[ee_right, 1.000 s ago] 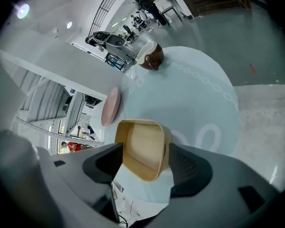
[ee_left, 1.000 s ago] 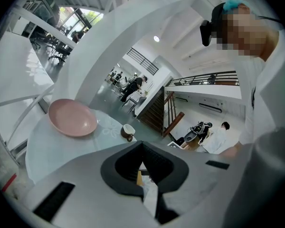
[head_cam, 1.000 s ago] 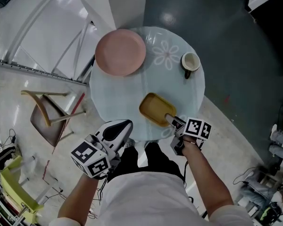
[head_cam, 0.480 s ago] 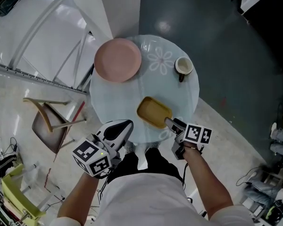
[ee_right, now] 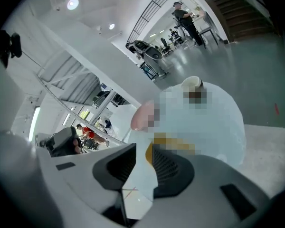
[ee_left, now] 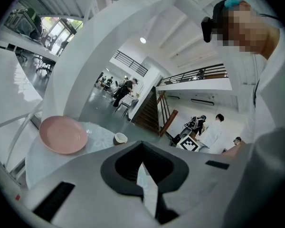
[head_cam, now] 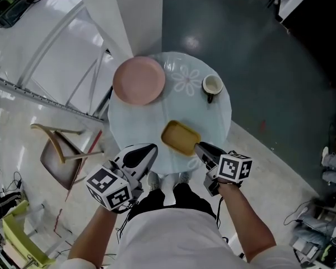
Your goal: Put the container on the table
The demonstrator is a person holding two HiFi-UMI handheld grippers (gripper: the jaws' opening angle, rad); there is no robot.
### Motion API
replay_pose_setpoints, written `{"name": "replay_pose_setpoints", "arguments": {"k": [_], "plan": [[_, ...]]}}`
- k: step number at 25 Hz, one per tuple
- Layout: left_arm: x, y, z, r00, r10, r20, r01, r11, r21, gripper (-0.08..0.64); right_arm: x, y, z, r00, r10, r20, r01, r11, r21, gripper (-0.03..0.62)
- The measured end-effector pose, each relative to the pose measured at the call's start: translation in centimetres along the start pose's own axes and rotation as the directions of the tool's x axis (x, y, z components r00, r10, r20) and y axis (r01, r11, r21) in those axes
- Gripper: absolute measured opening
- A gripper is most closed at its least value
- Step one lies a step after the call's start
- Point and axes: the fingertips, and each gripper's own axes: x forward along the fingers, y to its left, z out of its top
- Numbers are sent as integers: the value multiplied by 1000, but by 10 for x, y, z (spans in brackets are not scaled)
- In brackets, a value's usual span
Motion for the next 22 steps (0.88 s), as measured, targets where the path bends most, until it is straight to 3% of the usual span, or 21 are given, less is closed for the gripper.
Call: {"name": "replay_pose_setpoints", "arguments": {"k": [13, 22], "plan": [[-8, -25, 9, 1000, -15, 24, 14, 999, 39, 21, -29, 58, 16, 996, 78, 44, -68, 979, -190, 78], [-9, -37, 12, 999, -28, 19, 27, 995, 93, 21, -44, 91, 18, 994, 88, 65, -59, 932, -358, 57]]}}
